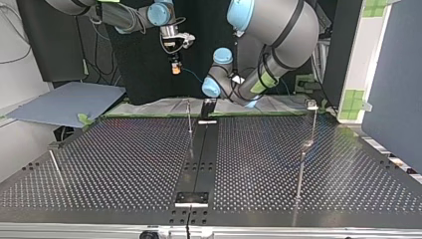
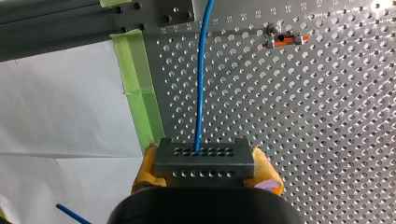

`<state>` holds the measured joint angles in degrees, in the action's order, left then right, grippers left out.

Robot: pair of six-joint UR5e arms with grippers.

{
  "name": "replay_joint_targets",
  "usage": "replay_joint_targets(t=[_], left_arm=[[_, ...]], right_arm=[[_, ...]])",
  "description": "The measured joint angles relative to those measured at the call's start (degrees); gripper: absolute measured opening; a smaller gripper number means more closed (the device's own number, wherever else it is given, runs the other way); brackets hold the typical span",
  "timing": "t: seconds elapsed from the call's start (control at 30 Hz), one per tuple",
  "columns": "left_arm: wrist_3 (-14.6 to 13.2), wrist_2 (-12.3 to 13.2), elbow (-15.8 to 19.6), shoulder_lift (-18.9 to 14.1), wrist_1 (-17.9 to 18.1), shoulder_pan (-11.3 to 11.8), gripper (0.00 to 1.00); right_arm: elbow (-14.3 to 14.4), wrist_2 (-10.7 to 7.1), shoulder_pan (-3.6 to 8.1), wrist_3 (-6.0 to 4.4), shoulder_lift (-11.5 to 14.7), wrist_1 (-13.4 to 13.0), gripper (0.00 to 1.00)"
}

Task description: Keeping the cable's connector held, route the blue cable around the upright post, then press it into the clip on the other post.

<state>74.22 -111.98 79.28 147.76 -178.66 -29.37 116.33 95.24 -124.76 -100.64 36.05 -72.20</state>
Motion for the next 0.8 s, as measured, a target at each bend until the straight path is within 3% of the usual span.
replay_joint_targets(t=[0.2,0.8], left_arm=[[2.08,3.16,0.01,0.08,-0.17,-0.33,0.99],[12.75,14.02,0.01,0.01,-0.35,0.17,0.99]], right_arm=[[0.0,0.13,0.06,0.84,-0.01,0.4,0.0],[-0.06,0.87,0.33,2.03,-0.03,0.95,0.0]])
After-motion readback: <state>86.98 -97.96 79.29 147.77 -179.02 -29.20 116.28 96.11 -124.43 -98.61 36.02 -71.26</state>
